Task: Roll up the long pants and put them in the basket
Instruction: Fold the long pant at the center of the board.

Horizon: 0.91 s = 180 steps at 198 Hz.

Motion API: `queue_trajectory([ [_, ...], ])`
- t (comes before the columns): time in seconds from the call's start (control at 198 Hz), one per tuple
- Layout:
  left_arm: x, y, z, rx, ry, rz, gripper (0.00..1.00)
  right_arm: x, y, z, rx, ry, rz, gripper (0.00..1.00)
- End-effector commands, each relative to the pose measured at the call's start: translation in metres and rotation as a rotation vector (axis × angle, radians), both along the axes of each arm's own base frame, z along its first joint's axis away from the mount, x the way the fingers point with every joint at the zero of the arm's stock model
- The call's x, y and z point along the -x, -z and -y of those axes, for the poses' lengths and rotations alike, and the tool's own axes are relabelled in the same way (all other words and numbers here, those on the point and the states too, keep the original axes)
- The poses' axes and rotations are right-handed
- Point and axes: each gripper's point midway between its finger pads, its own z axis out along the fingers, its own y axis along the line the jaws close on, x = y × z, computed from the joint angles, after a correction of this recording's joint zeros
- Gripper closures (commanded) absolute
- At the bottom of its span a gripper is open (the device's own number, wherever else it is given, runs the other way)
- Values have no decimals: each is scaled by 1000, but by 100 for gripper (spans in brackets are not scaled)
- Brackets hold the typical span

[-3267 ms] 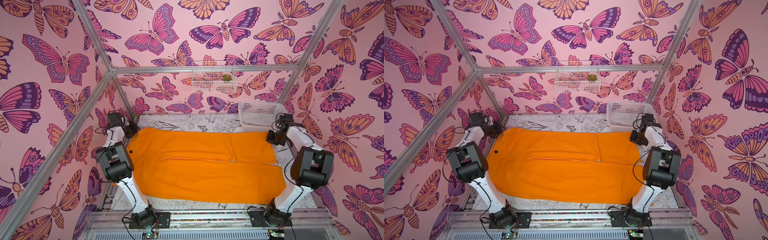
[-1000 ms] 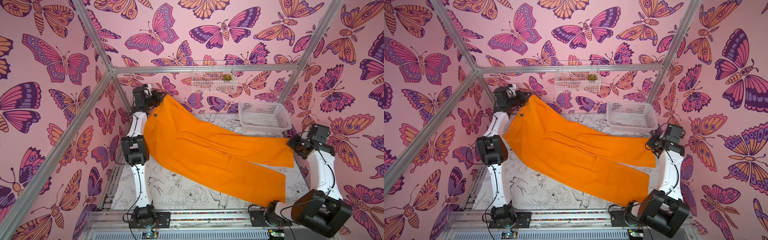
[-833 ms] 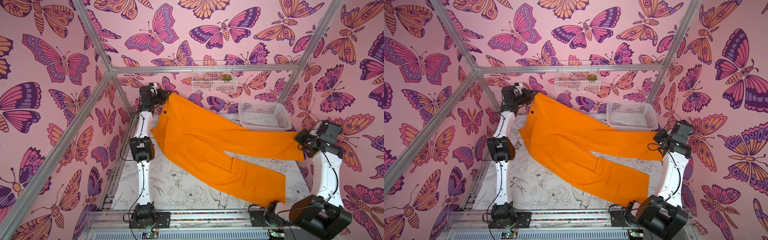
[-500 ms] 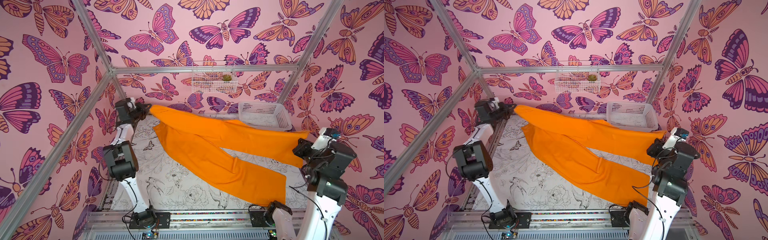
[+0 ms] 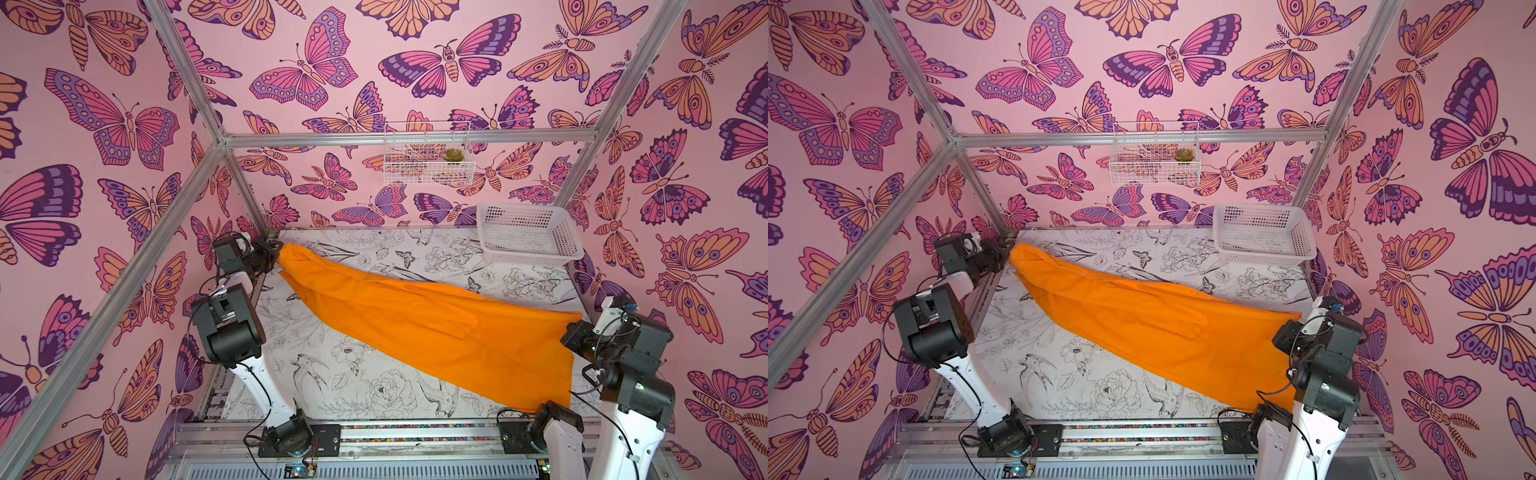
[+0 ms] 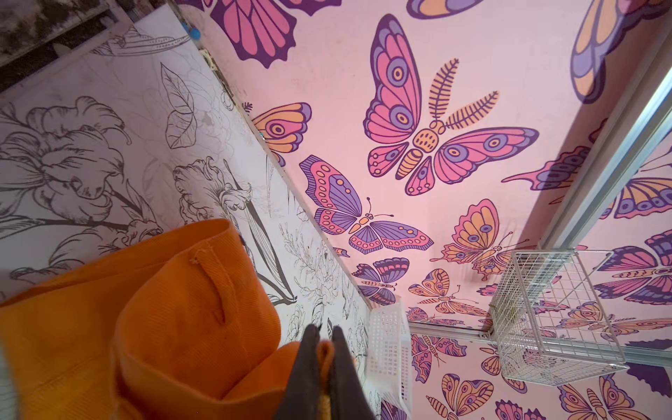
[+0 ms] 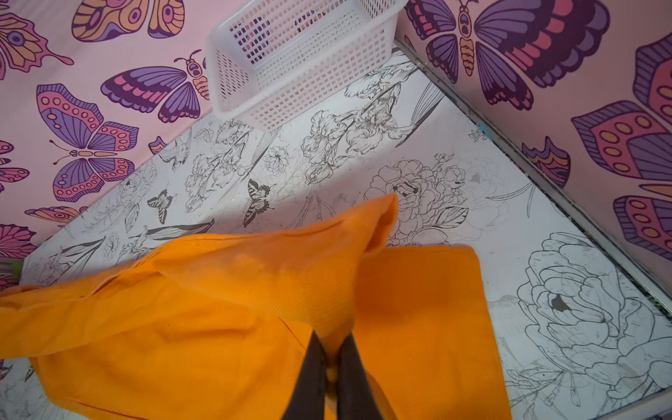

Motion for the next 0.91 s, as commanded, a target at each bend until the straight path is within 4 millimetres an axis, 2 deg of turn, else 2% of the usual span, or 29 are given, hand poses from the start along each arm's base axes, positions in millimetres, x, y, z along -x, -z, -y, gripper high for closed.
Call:
queue_trajectory([
  [0.0,8,19,-4,-12,2,-45,100,4,-20,1,28,15,26,100],
  [0.126,17,35,-16,0,-50,-99,100,11,-32,1,40,41,46,100],
  [0.242,22,40,-26,4,-83,-115,100,18,-51,14,99,124,79,100],
  [0.47,8,41,-27,57,-68,-114,100,-14,-74,25,69,135,191,100],
  [0.677,-28,12,-7,50,-21,-43,100,-54,-88,46,93,99,145,100],
  [0.808,-60,-13,21,54,26,9,100,-75,-96,68,108,121,105,100],
  [0.904,-85,-33,44,56,47,51,100,-88,-97,85,27,155,119,100],
])
